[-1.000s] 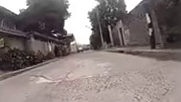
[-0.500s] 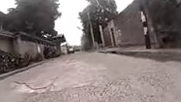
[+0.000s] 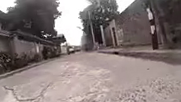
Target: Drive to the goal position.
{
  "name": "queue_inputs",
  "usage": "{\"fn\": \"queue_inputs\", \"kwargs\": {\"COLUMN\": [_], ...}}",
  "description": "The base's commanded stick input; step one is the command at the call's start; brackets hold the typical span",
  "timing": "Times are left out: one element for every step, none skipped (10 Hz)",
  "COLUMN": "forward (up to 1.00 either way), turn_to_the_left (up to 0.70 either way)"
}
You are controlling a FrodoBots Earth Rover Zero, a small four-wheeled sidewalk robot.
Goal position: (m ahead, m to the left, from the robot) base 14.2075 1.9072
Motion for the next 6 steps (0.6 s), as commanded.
{"fn": "queue_inputs", "kwargs": {"forward": [1.00, 1.00, 1.00, 1.00, 1.00, 1.00], "turn_to_the_left": [0.00, 0.00, 0.00, 0.00, 0.00, 0.00]}}
